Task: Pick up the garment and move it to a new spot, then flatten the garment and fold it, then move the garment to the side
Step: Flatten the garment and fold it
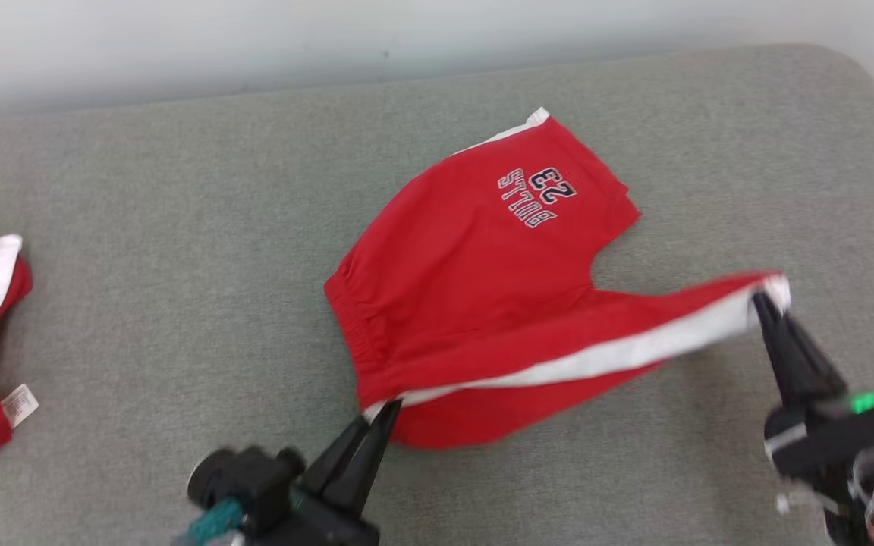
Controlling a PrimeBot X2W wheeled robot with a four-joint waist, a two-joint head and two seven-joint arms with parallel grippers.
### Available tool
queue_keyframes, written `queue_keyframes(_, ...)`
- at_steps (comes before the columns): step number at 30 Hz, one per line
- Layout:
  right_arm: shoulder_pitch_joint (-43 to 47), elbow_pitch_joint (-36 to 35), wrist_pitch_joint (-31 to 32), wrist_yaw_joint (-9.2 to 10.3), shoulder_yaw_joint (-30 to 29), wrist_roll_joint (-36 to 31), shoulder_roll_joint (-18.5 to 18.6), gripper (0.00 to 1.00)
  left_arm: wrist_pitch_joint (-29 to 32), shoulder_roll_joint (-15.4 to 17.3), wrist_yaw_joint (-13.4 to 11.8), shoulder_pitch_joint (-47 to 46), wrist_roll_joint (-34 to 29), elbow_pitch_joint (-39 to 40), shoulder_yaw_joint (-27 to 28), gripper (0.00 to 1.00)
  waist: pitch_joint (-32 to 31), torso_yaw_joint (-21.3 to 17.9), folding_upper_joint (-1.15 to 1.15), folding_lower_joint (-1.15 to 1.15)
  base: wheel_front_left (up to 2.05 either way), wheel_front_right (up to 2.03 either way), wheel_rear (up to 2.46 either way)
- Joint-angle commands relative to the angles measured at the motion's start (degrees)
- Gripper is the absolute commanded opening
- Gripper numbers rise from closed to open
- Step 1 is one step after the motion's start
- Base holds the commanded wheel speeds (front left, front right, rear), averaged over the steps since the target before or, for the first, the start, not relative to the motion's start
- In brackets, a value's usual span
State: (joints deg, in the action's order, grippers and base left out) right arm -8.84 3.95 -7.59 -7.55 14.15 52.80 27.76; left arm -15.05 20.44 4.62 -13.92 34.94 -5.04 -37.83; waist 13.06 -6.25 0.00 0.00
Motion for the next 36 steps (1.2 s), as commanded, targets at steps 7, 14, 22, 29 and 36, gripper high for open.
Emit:
queue_keyframes(7,-17.1,8.2,3.7,0.14,1.1,-3.1,-1.3,0.0,-0.2,-4.8,1.8,-10.7,-1.1,-6.2,2.4,0.0,3.9,3.6,0.0,0.0,0.0,0.0,0.0)
queue_keyframes(14,-35.4,24.4,6.3,0.14,3.4,-3.3,-4.6,0.0,-0.2,-8.8,2.4,-20.2,-0.9,-14.4,5.0,0.0,8.8,6.7,0.0,0.0,0.0,0.0,0.0)
queue_keyframes(22,-50.2,42.2,6.2,0.14,7.0,-5.6,-6.5,0.0,-0.2,-13.5,3.0,-29.1,-1.1,-23.4,4.2,0.0,13.0,10.6,0.0,0.0,0.0,0.0,0.0)
queue_keyframes(29,-55.5,49.8,3.7,0.14,9.8,-5.7,-7.8,0.0,-0.2,-14.9,2.8,-31.9,-1.2,-25.6,3.3,0.0,14.7,11.5,0.0,0.0,0.0,0.0,0.0)
queue_keyframes(36,-55.5,51.2,0.5,0.14,14.4,-4.1,-6.7,1.0,-0.2,-15.4,2.8,-30.1,-2.4,-25.2,4.6,1.0,13.7,11.0,0.0,0.0,0.0,0.0,0.0)
